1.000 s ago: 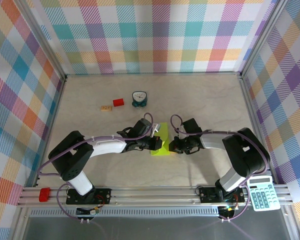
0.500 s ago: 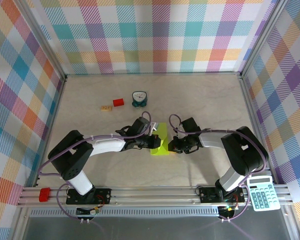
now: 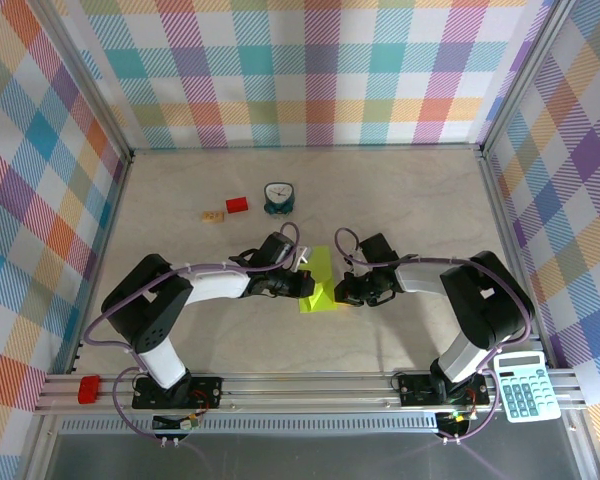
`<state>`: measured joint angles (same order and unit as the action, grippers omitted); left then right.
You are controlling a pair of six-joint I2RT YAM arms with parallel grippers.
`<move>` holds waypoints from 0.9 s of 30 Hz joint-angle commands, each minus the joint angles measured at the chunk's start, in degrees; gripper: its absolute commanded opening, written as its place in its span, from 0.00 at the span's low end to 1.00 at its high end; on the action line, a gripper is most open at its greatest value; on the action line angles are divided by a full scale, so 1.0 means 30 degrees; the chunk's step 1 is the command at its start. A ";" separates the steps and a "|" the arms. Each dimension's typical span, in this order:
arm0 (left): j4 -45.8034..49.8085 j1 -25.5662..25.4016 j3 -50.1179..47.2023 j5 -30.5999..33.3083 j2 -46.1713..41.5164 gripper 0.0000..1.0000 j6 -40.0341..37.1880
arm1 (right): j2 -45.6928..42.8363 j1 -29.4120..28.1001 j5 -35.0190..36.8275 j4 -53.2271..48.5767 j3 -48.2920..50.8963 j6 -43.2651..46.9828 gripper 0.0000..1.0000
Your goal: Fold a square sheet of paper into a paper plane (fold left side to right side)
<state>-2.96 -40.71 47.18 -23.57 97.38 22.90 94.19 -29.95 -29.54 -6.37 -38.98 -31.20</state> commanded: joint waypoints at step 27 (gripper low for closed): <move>0.3031 0.0752 0.2086 0.1639 0.1106 0.00 -0.3439 | 0.1118 -0.0415 0.1534 -0.2128 -0.0173 0.0390 0.00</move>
<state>4.54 -39.27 51.70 -19.66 100.03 14.11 94.87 -30.48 -29.10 -7.97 -40.25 -30.79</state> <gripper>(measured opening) 0.050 0.050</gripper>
